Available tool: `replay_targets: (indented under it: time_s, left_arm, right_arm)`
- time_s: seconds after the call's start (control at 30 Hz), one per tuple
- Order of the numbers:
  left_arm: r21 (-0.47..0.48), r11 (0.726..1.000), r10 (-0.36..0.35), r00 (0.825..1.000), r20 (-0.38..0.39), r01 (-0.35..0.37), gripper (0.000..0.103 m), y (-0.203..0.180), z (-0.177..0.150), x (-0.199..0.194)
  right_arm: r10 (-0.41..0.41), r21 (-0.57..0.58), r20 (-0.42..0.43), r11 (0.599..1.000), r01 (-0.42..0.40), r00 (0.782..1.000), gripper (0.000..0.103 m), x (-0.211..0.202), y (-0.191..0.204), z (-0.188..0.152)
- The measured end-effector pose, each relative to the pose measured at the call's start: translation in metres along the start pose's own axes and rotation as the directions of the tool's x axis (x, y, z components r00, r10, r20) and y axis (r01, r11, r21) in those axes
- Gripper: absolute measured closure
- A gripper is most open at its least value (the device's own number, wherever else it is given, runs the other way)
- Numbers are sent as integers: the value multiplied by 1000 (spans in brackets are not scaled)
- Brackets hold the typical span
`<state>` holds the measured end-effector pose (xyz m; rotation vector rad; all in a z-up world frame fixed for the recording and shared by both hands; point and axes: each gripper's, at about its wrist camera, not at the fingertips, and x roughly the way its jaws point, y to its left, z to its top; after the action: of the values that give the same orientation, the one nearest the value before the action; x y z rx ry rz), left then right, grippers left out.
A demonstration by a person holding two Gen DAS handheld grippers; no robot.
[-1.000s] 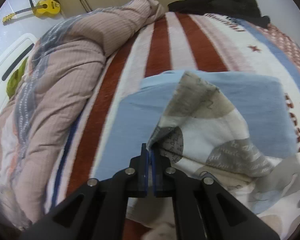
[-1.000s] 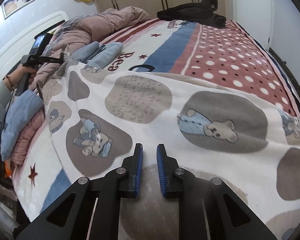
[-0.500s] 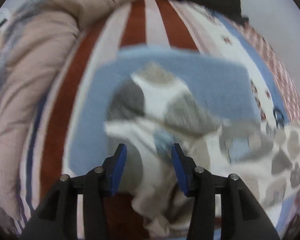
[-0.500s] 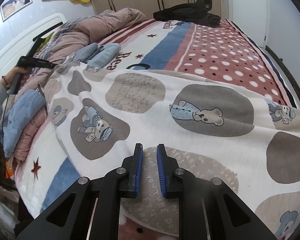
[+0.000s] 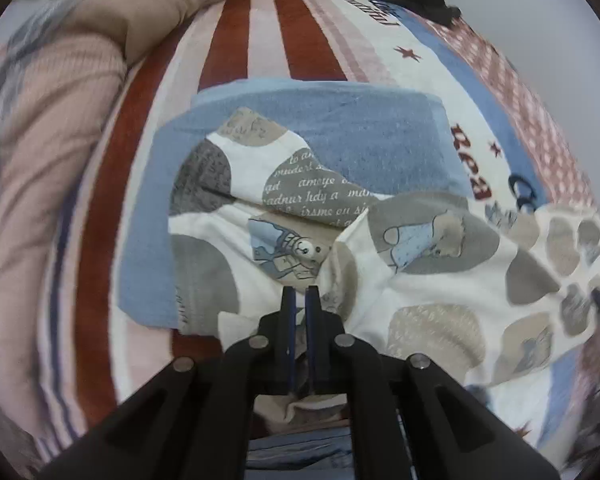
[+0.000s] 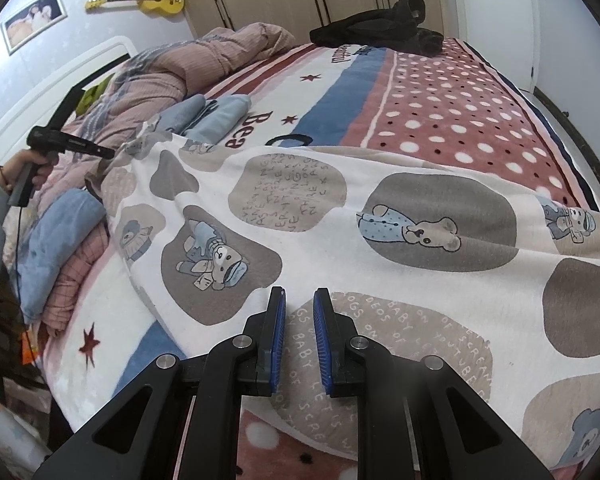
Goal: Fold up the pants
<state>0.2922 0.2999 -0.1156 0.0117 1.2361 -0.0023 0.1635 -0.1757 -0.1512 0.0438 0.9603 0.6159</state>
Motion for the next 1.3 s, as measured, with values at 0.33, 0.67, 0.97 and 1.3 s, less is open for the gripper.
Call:
replay_targets:
  time_s: [0.33,0.67,0.97,1.3]
  left_arm:
    - [-15,999,38,998,-54,-39,36,12,-12,25]
    - [-84,994,80,994,81,-73,101,10,1,-1]
    - [-97,955,293,942,163,-280,101,11,56,-13]
    - [-94,921,388,917,98,-379,38,8,56,22]
  right_arm:
    - [4,-4,1,1000,-4,1000,92,-2,2,-2]
    - [5,-1,3,1000,-5,1000,92,-1,2,-3]
    - [4,2,7,1000,-4,1000,92,-2,0,-3]
    - [-17,18,6,1000,17,1000,92,-11,-10,-6]
